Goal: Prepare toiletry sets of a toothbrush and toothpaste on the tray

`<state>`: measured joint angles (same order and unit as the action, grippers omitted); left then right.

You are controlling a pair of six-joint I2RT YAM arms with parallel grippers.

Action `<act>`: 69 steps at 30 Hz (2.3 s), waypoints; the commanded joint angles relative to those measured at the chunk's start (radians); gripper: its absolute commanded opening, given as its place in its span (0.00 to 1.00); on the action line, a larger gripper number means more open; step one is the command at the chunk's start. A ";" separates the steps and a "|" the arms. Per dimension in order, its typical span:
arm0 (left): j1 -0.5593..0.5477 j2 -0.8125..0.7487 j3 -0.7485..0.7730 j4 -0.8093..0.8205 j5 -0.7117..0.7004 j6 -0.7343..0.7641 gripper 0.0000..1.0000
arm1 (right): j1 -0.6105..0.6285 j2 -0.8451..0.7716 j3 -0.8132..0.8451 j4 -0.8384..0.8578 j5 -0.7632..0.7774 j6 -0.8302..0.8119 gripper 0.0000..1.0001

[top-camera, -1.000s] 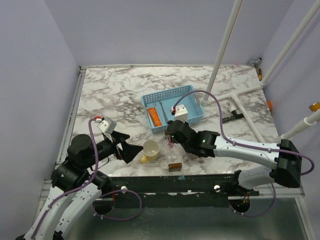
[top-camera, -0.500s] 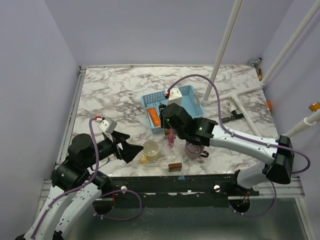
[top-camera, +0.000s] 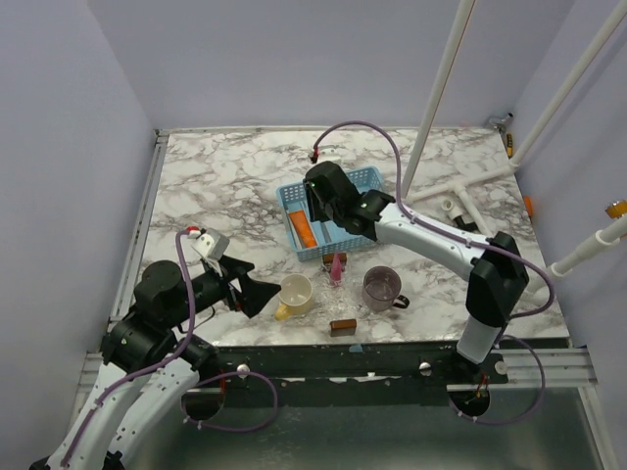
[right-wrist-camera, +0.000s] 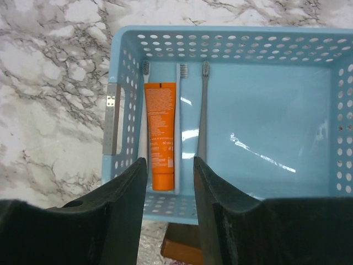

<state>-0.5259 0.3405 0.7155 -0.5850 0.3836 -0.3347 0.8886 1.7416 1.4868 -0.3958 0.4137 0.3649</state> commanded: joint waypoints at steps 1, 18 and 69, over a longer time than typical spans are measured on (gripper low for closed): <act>-0.003 0.011 -0.008 -0.001 -0.031 0.013 0.99 | -0.043 0.093 0.068 -0.043 -0.099 -0.028 0.43; -0.003 0.037 -0.005 -0.004 -0.040 0.016 0.99 | -0.166 0.373 0.185 -0.081 -0.186 -0.048 0.43; -0.003 0.034 -0.004 -0.007 -0.049 0.019 0.99 | -0.166 0.364 0.115 -0.052 -0.145 -0.063 0.01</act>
<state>-0.5259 0.3771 0.7155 -0.5854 0.3508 -0.3309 0.7200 2.1723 1.6375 -0.4629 0.2276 0.2962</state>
